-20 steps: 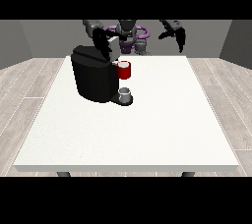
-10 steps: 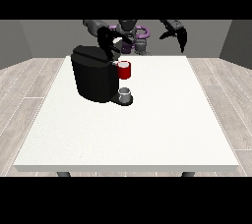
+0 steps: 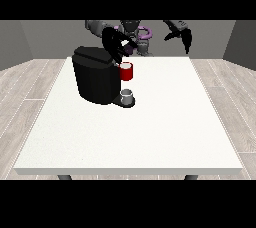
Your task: Insert the coffee pod into the coffee machine and close the lid
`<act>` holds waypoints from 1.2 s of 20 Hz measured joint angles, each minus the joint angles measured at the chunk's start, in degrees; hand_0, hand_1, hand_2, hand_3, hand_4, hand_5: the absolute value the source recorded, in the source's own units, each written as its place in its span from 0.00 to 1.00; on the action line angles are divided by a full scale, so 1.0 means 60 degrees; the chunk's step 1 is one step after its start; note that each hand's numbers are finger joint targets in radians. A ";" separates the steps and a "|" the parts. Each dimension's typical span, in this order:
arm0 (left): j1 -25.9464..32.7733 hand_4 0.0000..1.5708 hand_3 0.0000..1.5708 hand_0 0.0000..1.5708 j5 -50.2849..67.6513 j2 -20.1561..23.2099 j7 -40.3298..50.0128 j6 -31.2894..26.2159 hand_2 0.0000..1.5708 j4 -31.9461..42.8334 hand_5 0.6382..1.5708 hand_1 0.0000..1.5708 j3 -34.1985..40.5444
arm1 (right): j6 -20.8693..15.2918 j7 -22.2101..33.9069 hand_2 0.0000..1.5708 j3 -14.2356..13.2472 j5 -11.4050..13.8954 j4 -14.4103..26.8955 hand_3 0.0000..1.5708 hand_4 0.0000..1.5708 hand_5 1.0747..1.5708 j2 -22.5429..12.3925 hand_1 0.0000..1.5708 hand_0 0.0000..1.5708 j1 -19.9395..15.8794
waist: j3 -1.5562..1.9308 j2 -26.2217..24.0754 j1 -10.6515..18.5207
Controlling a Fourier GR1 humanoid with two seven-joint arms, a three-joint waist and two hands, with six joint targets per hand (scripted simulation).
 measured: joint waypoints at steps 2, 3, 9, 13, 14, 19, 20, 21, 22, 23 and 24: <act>-0.0153 0.25 0.00 0.00 0.0082 0.0043 0.0002 -0.0140 0.00 0.0009 1.00 0.00 -0.0011 | 0.0094 0.0310 0.00 -0.0092 0.0097 -0.0143 0.00 0.00 1.00 -0.0258 0.00 0.00 -0.0058 | 0.0036 0.0122 0.0237; -0.0162 0.23 0.00 0.00 0.0102 0.0019 -0.0008 -0.0194 0.00 0.0043 1.00 0.00 -0.0053 | 0.0134 0.0466 0.00 -0.0143 0.0136 -0.0202 0.00 0.00 1.00 -0.0359 0.00 0.00 -0.0092 | 0.0059 0.0169 0.0348; -0.0680 0.23 0.00 0.00 0.0106 -0.0036 -0.0122 -0.0370 0.00 0.0101 1.00 0.00 -0.0249 | 0.0210 0.0857 0.00 -0.0639 0.0146 -0.0317 0.00 0.00 1.00 -0.0844 0.00 0.00 -0.0694 | 0.0140 0.0726 0.1106; -0.0935 0.14 0.00 0.00 0.0159 -0.0068 -0.0155 -0.0505 0.00 0.0130 1.00 0.00 -0.0336 | 0.0324 0.1377 0.00 -0.0817 0.0195 -0.0775 0.00 0.00 1.00 -0.1076 0.00 0.00 -0.0573 | 0.0179 0.0992 0.1488; -0.1050 0.13 0.00 0.00 0.0163 -0.0080 -0.0134 -0.0537 0.00 0.0122 1.00 0.00 -0.0373 | 0.0333 0.1512 0.00 -0.0880 0.0198 -0.0906 0.00 0.00 1.00 -0.1133 0.00 0.00 -0.0549 | 0.0190 0.1074 0.1578; -0.1570 0.17 0.00 0.00 0.0148 -0.0186 -0.0034 -0.0590 0.00 0.0060 1.00 0.00 -0.0543 | 0.0254 0.0439 0.00 -0.0671 -0.0144 -0.1275 0.00 0.03 1.00 -0.0454 0.00 0.00 -0.1435 | -0.0107 0.1594 0.2337; -0.1654 0.19 0.00 0.00 0.0145 -0.0161 -0.0063 -0.0600 0.00 0.0035 1.00 0.00 -0.0537 | 0.0289 0.0198 0.00 -0.0652 -0.0211 -0.1267 0.00 0.08 1.00 -0.0393 0.00 0.00 -0.1638 | -0.0150 0.1735 0.2429; -0.1667 0.20 0.00 0.00 0.0145 -0.0138 -0.0085 -0.0637 0.00 -0.0022 1.00 0.00 -0.0558 | 0.0322 -0.0010 0.00 -0.0654 -0.0266 -0.1196 0.00 0.06 1.00 -0.0356 0.00 0.00 -0.1803 | -0.0184 0.1804 0.2521; -0.1693 0.22 0.00 0.00 0.0147 -0.0137 -0.0056 -0.0657 0.00 -0.0066 1.00 0.00 -0.0583 | 0.0280 -0.0242 0.00 -0.0586 -0.0255 -0.1140 0.00 0.06 1.00 -0.0228 0.00 0.00 -0.1895 | -0.0209 0.1865 0.2573; -0.1649 0.22 0.00 0.00 0.0133 -0.0162 -0.0036 -0.0651 0.00 -0.0111 1.00 0.00 -0.0623 | 0.0249 -0.0427 0.00 -0.0530 -0.0263 -0.1054 0.00 0.00 1.00 -0.0092 0.00 0.00 -0.1960 | -0.0229 0.1847 0.2569; -0.1742 0.22 0.00 0.00 0.0205 -0.0112 0.0019 -0.0663 0.00 -0.0132 1.00 0.00 -0.0528 | 0.0238 -0.0613 0.00 -0.0496 -0.0275 -0.0977 0.00 0.00 1.00 -0.0003 0.00 0.00 -0.2058 | -0.0245 0.1864 0.2511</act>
